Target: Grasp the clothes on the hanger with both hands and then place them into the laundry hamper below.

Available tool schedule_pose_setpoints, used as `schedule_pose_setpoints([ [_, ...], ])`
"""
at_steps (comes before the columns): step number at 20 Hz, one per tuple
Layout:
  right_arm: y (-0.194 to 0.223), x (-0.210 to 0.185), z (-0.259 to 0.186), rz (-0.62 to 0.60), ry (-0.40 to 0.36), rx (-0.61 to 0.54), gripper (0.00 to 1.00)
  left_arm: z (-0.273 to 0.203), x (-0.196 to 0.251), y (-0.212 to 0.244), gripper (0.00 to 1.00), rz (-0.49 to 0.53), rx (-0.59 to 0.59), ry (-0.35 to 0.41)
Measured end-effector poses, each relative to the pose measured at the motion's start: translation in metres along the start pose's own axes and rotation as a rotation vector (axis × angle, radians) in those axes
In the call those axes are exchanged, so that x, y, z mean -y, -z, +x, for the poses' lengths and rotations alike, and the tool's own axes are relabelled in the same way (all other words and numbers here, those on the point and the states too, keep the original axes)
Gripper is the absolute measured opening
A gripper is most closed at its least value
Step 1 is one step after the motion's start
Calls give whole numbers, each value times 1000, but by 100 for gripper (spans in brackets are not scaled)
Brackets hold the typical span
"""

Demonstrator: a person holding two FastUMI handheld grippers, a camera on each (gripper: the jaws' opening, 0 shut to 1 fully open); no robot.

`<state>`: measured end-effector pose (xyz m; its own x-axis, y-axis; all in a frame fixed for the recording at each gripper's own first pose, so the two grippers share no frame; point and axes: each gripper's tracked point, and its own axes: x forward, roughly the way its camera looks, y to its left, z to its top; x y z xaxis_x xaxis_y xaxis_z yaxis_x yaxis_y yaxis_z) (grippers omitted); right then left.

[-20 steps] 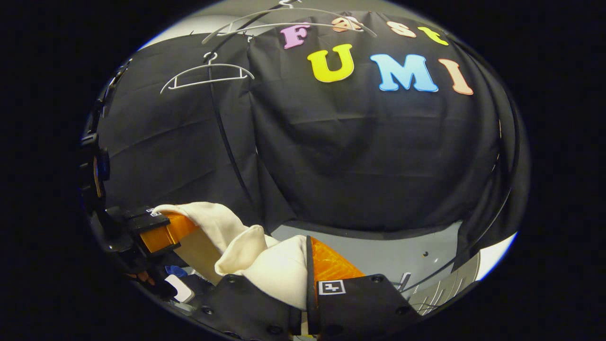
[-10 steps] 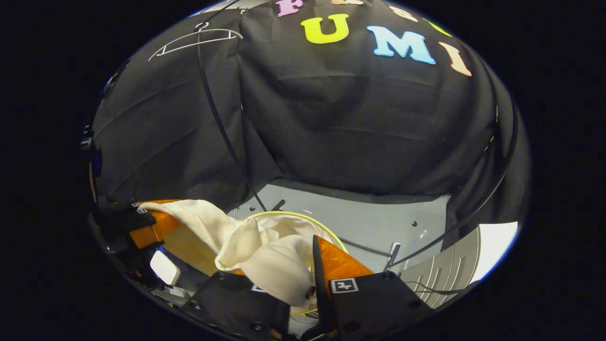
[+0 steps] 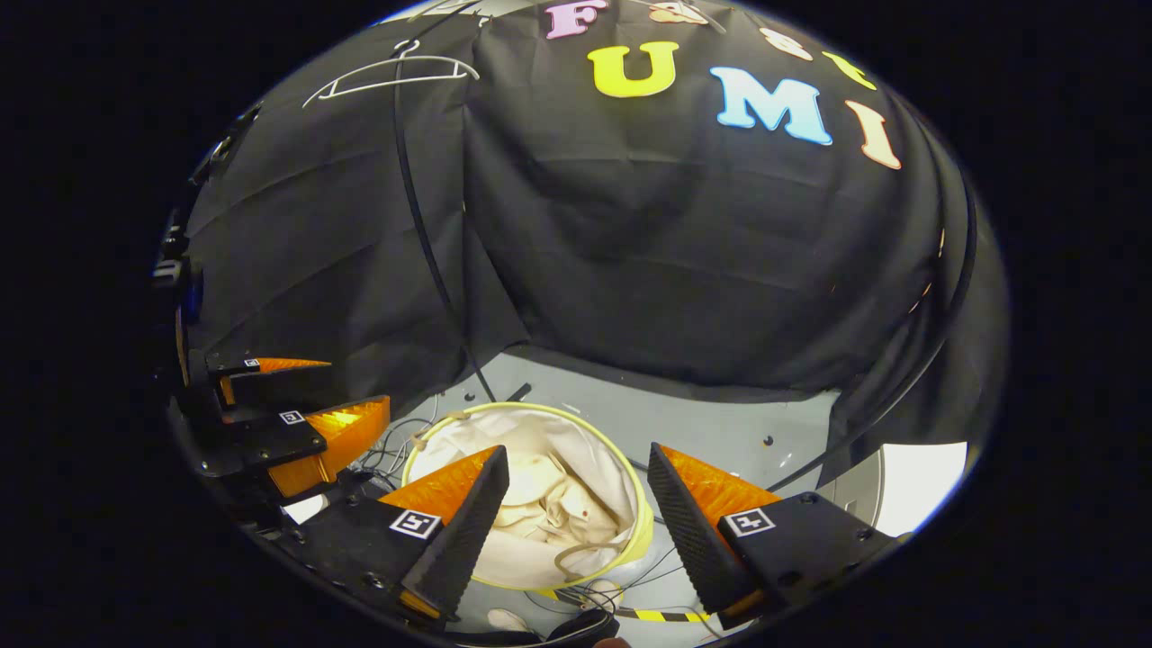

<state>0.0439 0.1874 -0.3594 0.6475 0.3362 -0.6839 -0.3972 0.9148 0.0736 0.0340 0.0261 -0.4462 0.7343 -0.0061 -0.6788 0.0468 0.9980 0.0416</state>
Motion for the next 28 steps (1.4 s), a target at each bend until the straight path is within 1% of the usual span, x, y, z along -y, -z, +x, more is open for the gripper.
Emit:
schedule_pose_setpoints([
  [3, -40, 15, -36, 4, 46, 107, 98, -31, -5, -42, 90, 10, 108, -4],
  [9, -125, 61, -127, 47, 154, 358, 98, -105, -17, -159, 91, -28, 348, 15],
  [10, -136, 67, -142, 53, 170, 390, 94, -120, -18, -179, 91, -38, 390, 16],
  [13, -152, 89, -190, 49, 216, 457, 93, -161, -24, -232, 91, -50, 512, 30],
  [15, -164, 102, -220, 44, 256, 507, 93, -187, -23, -259, 91, -35, 568, 39],
  [16, -174, 104, -232, 43, 269, 531, 93, -199, -24, -269, 91, -28, 593, 36],
  [18, -179, 109, -253, 34, 290, 557, 93, -223, -24, -282, 91, -26, 636, 35],
  [19, -181, 114, -264, 28, 309, 569, 93, -229, -16, -288, 91, -28, 652, 36],
  [20, -183, 116, -274, 21, 324, 585, 98, -238, -17, -291, 91, -27, 663, 37],
  [21, -185, 119, -284, 19, 340, 601, 94, -249, -20, -292, 91, -25, 676, 35],
  [23, -187, 122, -301, 32, 365, 641, 95, -264, -21, -293, 90, -25, 701, 33],
  [26, -189, 132, -316, 53, 404, 681, 96, -282, -16, -296, 91, -26, 733, 30],
  [27, -192, 134, -319, 52, 416, 691, 100, -286, -16, -296, 91, -28, 741, 25],
  [28, -193, 136, -321, 48, 424, 699, 98, -292, -15, -296, 91, -34, 746, 22],
])
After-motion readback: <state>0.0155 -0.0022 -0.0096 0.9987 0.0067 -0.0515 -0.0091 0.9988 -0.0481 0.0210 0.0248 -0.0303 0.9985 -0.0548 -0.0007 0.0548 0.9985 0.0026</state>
